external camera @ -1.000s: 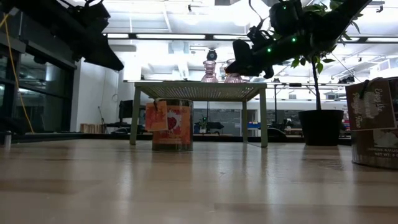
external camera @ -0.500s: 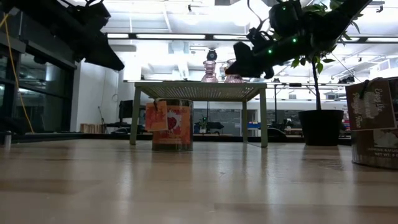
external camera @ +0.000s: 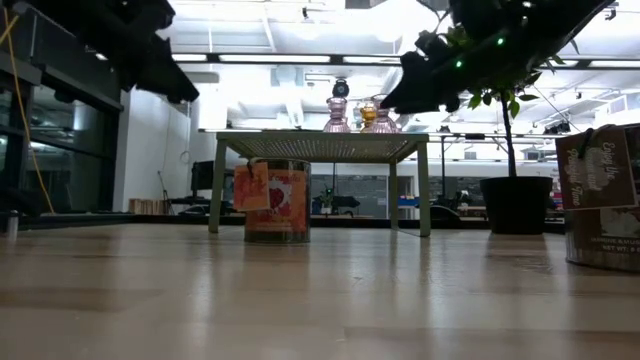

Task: Pick & Place candle stick holders
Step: Put the green scented candle on the shelf

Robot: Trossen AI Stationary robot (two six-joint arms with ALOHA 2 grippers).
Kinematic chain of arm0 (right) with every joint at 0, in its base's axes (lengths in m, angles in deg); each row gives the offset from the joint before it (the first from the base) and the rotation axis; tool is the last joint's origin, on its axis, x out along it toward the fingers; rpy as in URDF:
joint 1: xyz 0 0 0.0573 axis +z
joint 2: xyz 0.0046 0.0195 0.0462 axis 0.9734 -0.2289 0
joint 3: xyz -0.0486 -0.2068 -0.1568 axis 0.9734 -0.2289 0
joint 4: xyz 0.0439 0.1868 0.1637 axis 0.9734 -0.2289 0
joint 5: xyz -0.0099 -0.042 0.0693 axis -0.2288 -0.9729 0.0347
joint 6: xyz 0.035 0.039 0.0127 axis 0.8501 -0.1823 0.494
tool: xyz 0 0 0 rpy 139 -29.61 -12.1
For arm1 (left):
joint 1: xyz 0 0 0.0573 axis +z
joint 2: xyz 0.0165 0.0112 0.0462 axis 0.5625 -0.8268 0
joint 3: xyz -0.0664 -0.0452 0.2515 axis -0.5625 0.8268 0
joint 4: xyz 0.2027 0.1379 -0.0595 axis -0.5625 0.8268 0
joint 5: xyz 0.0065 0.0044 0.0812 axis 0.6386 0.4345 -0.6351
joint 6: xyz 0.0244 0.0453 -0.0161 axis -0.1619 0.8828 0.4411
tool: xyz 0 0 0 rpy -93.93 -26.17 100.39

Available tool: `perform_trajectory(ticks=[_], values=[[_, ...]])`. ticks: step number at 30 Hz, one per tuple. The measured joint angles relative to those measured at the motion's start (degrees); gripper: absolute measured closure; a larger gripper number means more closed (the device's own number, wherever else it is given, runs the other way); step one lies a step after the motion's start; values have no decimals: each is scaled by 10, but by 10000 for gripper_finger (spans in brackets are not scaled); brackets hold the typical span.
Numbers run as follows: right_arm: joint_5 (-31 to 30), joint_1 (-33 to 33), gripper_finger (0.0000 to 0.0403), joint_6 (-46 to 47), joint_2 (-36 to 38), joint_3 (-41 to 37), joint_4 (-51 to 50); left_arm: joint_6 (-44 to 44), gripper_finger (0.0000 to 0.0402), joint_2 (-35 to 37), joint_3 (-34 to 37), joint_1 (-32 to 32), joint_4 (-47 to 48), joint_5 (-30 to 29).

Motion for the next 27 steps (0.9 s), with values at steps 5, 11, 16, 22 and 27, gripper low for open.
perform_trajectory(ticks=[5,11,16,22,27], values=[[4,8,139,-7,37,1,-23,-2,316,10,-22,0,44,48],[2,32,139,-21,70,1,-82,-66,316,11,-68,0,167,164],[-1,52,139,-21,88,1,-126,-65,316,11,-77,0,206,218],[-2,80,139,-20,106,2,-161,-81,316,3,-77,-1,212,240],[-38,107,139,-20,130,2,-202,-114,316,6,-77,-29,242,210]])
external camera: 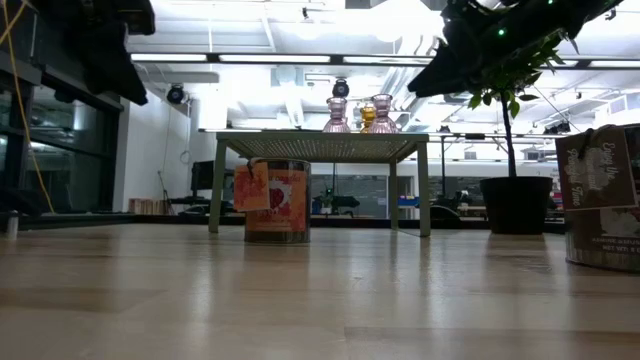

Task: Pick & Place candle stick holders
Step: Put the green scented candle on the shelf

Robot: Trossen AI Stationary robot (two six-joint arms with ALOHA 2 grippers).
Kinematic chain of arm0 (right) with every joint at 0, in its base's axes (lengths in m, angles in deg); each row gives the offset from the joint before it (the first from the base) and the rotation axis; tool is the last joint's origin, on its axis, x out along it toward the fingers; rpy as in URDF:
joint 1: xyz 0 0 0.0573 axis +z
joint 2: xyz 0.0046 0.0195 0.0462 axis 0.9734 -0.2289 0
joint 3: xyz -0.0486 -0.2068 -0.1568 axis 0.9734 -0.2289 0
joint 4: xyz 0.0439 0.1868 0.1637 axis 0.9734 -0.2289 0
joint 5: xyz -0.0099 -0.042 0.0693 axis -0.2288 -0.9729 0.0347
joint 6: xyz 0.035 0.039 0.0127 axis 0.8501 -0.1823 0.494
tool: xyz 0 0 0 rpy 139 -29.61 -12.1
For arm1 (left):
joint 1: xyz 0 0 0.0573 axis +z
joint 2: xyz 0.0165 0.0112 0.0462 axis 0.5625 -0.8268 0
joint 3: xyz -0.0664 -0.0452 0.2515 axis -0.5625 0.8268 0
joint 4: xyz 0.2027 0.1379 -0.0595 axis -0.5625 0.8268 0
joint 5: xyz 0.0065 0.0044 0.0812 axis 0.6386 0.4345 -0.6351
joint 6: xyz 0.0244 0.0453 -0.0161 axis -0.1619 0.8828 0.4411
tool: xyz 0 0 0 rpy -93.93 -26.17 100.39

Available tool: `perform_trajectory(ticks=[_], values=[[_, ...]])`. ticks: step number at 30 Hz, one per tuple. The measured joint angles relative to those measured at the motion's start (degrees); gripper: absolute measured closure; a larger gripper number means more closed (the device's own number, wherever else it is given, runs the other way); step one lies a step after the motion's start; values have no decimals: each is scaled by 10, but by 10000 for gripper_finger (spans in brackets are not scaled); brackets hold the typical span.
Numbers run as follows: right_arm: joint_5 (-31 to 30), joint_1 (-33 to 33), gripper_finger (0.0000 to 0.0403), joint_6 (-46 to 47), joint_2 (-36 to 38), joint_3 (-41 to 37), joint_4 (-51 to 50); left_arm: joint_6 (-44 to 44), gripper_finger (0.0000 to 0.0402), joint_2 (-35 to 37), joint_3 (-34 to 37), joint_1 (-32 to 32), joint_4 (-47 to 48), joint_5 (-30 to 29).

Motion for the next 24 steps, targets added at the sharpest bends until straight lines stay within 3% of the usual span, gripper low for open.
perform_trajectory(ticks=[5,16,24], values=[[-28,21,139,10,10,0,-32,-47,316,0,0,-66,10,-33],[-18,30,139,13,10,0,-37,-237,316,0,0,-271,92,-117],[-12,30,139,12,10,0,-52,-416,316,-17,0,-363,95,-71]])
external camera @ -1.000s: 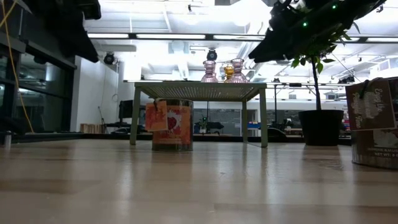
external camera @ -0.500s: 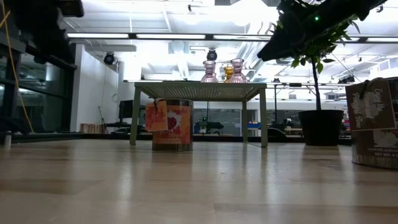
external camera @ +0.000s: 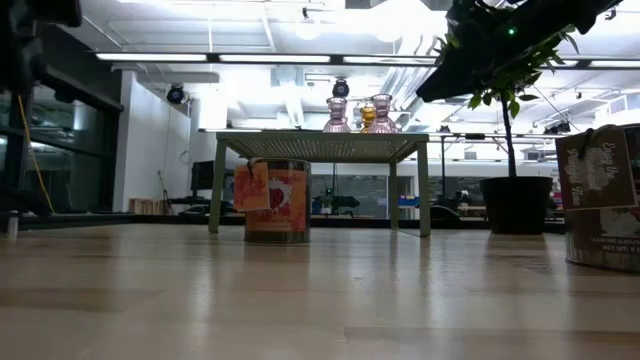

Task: Pick & Place candle stick holders
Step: Put the green scented candle on the shelf

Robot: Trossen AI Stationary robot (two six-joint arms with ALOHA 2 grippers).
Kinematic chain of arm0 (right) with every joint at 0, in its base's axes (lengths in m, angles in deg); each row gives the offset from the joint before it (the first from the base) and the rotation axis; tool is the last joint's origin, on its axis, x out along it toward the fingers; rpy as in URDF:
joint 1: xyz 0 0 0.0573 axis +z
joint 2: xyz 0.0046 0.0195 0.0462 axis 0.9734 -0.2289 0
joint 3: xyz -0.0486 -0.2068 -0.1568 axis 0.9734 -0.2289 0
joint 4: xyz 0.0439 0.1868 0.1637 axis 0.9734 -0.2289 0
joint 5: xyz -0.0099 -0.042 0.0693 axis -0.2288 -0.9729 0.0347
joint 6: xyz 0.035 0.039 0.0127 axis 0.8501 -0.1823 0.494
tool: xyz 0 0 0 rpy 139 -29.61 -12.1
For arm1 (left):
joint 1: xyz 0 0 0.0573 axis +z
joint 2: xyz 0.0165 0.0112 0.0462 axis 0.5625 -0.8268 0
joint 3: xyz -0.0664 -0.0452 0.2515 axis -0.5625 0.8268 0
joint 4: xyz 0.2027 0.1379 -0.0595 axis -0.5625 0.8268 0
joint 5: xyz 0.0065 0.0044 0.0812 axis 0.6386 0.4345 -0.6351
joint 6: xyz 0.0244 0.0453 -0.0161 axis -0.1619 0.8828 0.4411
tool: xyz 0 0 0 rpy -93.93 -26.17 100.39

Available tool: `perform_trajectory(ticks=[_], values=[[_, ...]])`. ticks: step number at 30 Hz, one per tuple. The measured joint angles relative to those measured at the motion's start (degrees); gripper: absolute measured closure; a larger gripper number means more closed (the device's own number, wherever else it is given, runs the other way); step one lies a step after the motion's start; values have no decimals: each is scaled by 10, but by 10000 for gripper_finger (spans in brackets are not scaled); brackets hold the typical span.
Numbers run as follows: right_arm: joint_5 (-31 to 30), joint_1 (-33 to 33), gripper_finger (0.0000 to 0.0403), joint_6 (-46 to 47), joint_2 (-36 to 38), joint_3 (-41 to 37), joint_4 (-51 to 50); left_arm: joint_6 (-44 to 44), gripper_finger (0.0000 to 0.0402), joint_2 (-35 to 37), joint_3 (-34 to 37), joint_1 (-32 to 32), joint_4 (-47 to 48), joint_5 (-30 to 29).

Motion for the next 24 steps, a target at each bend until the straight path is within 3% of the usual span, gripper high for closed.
perform_trajectory(ticks=[7,12,17,24], values=[[0,0,139,-11,0,0,-20,-147,316,-52,0,-18,0,121],[1,0,139,-12,0,0,-41,-175,316,-98,-27,-18,12,174],[27,0,139,-12,0,0,-61,-172,316,-147,-66,-17,24,201],[61,0,139,-12,0,0,-75,-50,316,-211,-99,-33,22,247]])
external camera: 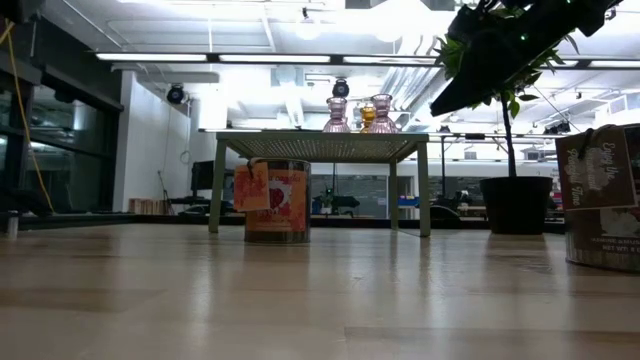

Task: Pick & Place candle stick holders
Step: Put the green scented candle on the shelf

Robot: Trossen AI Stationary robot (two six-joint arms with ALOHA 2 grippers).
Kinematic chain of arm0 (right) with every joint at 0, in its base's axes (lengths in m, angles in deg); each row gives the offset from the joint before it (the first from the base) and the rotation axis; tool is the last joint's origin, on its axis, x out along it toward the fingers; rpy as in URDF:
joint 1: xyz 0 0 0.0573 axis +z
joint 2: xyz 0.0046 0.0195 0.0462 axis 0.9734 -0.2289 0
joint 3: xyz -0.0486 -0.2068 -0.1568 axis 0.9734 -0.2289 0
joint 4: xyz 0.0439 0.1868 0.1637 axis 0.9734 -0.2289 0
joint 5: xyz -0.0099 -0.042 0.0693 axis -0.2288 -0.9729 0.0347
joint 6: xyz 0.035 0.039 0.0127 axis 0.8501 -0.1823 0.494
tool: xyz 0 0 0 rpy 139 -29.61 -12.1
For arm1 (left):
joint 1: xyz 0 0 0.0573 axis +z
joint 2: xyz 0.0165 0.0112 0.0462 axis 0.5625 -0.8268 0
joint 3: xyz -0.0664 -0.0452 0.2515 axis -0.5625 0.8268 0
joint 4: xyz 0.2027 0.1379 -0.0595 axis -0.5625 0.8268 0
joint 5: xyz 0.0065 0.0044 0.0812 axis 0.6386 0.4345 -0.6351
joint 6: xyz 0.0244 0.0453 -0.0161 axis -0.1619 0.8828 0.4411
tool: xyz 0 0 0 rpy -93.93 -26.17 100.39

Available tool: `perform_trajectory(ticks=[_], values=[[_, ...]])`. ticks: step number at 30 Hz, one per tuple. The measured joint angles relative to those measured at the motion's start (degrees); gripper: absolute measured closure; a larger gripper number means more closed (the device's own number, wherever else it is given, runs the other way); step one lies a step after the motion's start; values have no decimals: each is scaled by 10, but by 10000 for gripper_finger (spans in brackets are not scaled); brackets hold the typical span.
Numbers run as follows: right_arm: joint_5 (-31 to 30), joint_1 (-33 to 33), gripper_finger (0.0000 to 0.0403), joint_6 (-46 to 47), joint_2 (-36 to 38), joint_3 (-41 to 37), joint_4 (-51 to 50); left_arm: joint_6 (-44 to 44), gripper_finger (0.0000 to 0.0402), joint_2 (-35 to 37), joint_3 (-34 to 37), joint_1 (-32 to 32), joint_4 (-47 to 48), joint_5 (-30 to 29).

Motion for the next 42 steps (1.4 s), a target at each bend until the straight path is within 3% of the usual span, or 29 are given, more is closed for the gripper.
perform_trajectory(ticks=[6,16,42], values=[[14,0,139,0,0,0,-1,24,316,-25,0,-39,-4,0],[15,0,139,1,0,0,-1,15,316,-28,0,-79,-9,-86],[14,0,139,-11,0,0,-10,71,329,-98,0,-78,-26,-96]])
